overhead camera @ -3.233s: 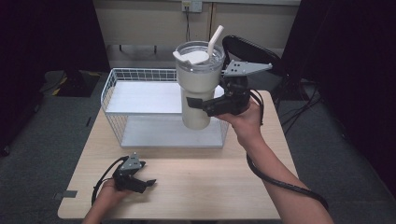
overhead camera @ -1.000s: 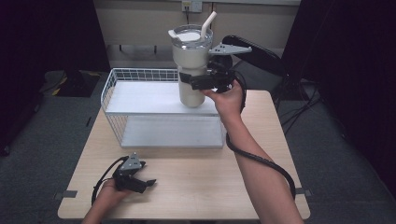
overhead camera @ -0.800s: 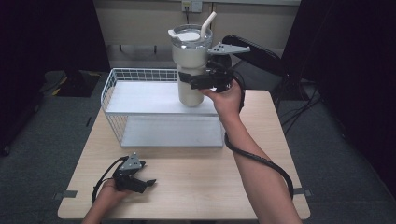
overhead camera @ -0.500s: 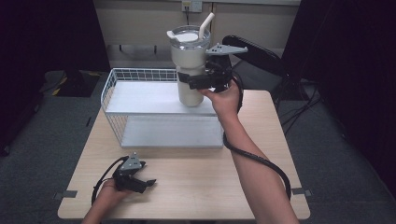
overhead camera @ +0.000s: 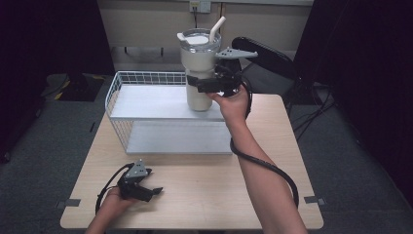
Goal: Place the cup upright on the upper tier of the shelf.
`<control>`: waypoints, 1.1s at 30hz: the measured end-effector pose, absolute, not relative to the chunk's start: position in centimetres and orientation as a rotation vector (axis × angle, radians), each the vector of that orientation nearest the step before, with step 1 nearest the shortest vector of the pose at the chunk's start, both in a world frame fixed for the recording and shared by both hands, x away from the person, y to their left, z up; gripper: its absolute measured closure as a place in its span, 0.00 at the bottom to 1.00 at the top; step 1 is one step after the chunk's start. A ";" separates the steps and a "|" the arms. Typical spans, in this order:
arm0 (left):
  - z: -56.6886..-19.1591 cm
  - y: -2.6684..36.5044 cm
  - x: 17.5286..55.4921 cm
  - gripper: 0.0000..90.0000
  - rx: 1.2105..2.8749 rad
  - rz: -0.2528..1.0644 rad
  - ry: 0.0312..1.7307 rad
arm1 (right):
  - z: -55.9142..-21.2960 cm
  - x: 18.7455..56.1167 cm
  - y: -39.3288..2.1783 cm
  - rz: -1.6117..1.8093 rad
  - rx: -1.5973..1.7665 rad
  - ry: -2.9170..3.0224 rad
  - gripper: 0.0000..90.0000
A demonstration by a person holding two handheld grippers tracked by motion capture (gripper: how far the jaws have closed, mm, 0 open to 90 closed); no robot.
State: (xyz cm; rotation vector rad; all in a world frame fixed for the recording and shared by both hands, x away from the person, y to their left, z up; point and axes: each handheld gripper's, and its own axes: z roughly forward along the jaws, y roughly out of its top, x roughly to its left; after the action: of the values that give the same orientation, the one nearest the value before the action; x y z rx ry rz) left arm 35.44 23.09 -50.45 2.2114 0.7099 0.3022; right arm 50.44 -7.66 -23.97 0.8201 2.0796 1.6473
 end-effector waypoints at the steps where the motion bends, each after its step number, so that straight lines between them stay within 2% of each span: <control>1: -50.4 23.1 35.4 0.17 2.212 0.302 0.710 | -24.0 50.5 -7.6 1.645 0.823 2.080 0.11; 33: -50.4 23.1 35.4 0.17 2.211 0.305 0.711 | -25.2 51.2 -6.3 1.577 0.807 2.099 0.11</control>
State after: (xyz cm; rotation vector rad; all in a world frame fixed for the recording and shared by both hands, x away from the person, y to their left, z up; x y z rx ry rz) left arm 35.38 23.14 -50.45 2.2107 0.7108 0.3048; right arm 51.16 -6.30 -25.23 0.8065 2.0986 1.5773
